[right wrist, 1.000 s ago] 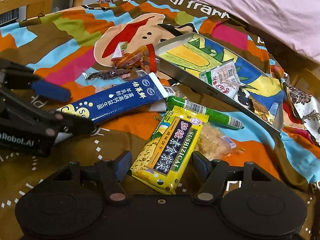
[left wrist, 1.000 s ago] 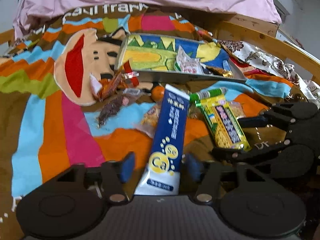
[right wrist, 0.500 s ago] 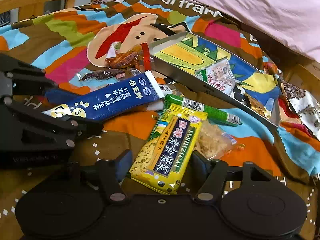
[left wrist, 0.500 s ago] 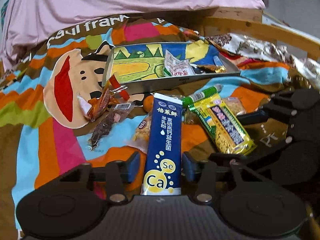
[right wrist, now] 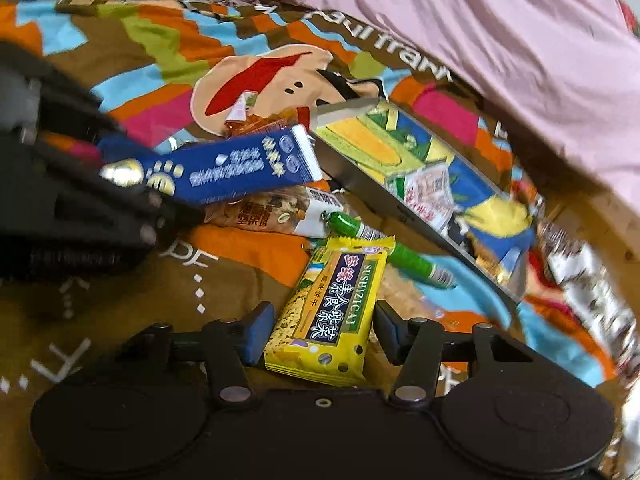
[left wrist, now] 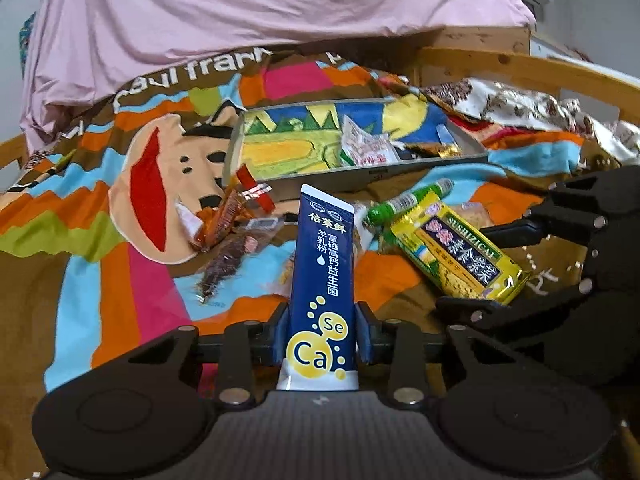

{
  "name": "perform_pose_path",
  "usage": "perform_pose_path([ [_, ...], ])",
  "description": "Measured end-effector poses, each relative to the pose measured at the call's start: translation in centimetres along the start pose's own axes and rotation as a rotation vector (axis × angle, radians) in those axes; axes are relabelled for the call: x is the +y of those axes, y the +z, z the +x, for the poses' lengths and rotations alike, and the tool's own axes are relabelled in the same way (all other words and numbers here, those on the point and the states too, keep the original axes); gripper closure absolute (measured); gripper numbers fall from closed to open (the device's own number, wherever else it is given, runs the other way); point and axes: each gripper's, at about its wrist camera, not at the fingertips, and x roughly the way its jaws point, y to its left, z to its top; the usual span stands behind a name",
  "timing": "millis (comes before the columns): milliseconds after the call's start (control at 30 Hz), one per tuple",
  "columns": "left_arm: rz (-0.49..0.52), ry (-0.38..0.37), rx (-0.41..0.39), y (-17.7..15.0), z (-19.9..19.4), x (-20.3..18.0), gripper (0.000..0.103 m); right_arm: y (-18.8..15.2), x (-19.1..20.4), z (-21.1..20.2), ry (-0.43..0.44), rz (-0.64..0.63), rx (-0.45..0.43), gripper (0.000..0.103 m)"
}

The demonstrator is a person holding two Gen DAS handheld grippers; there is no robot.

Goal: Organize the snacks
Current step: 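Lift the Ca milk tube with the left tool while the right tool lifts the yellow bar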

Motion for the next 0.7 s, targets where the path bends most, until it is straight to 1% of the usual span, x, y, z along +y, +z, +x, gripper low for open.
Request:
perform_pose_path([
  [233,-0.015,0.001,-0.040,0.5,-1.4,0.2,0.066,-1.1,1.1,-0.9,-0.057,-0.120,-0.019,0.050],
  [367,-0.025,-0.003,-0.057,0.7,-1.9,0.1,0.066,-1.4,1.5,-1.2,-0.107,-0.177,-0.037,0.051],
  [533,-0.027,-0.005,-0.074,0.8,-2.3,0.1,0.066,-1.6,1.8,-1.2,-0.144,-0.215,-0.057,0.052],
  [600,-0.028,-0.005,-0.076,0.8,-2.3,0.1,0.066,-1.7,1.9,-1.1,-0.145,-0.229,-0.056,0.052],
  [700,-0.029,-0.006,-0.072,0.7,-2.3,0.1,0.066,-1.8,1.8,-0.8,-0.124,-0.210,-0.040,0.052],
])
